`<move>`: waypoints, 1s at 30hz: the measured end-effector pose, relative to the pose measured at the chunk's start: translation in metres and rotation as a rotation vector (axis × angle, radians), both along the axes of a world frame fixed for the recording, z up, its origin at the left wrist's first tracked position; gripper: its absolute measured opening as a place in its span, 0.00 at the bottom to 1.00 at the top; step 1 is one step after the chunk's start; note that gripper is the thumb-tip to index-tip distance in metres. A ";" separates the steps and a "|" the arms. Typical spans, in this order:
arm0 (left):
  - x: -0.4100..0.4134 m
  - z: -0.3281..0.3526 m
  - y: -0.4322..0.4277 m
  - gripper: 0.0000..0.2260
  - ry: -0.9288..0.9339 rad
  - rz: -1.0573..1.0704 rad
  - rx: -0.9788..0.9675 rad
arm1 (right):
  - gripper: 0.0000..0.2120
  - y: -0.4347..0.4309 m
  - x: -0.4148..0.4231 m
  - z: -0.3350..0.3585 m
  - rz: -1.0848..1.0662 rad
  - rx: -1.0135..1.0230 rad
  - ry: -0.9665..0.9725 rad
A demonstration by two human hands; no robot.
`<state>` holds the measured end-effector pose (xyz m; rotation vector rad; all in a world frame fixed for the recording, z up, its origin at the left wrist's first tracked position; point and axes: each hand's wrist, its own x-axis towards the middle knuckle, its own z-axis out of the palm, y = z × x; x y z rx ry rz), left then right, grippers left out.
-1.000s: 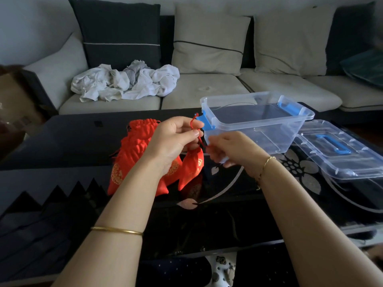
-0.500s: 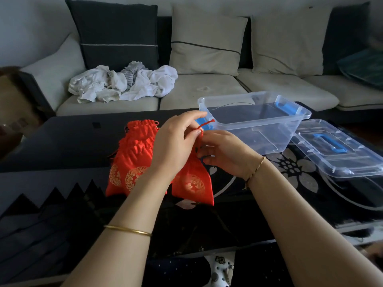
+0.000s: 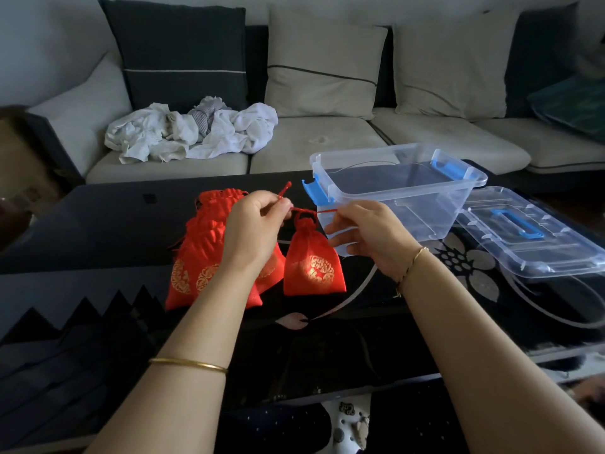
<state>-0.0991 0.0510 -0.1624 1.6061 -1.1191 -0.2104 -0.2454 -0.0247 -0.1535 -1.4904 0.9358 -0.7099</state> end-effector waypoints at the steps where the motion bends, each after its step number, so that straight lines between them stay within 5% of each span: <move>1: 0.001 -0.002 0.000 0.11 -0.041 0.033 0.041 | 0.11 0.000 -0.001 -0.001 -0.018 0.018 0.018; 4: 0.003 -0.004 -0.002 0.13 0.029 0.100 0.141 | 0.12 -0.001 -0.002 -0.004 -0.072 0.031 0.072; 9: -0.006 0.008 -0.005 0.14 0.679 -0.059 -0.052 | 0.13 -0.005 0.000 -0.013 -0.134 -0.025 0.202; 11: -0.009 0.010 -0.004 0.14 0.765 -0.111 -0.112 | 0.14 -0.008 0.001 -0.019 -0.152 -0.055 0.257; 16: -0.010 0.008 -0.005 0.14 0.615 -0.077 -0.023 | 0.15 -0.012 0.003 -0.020 -0.225 -0.124 0.312; 22: -0.012 0.007 0.002 0.06 0.360 -0.265 0.244 | 0.11 0.002 0.007 0.003 -0.143 -0.228 -0.111; 30: -0.017 0.006 -0.002 0.07 0.263 -0.272 0.249 | 0.10 0.008 0.019 0.003 -0.037 -0.250 -0.096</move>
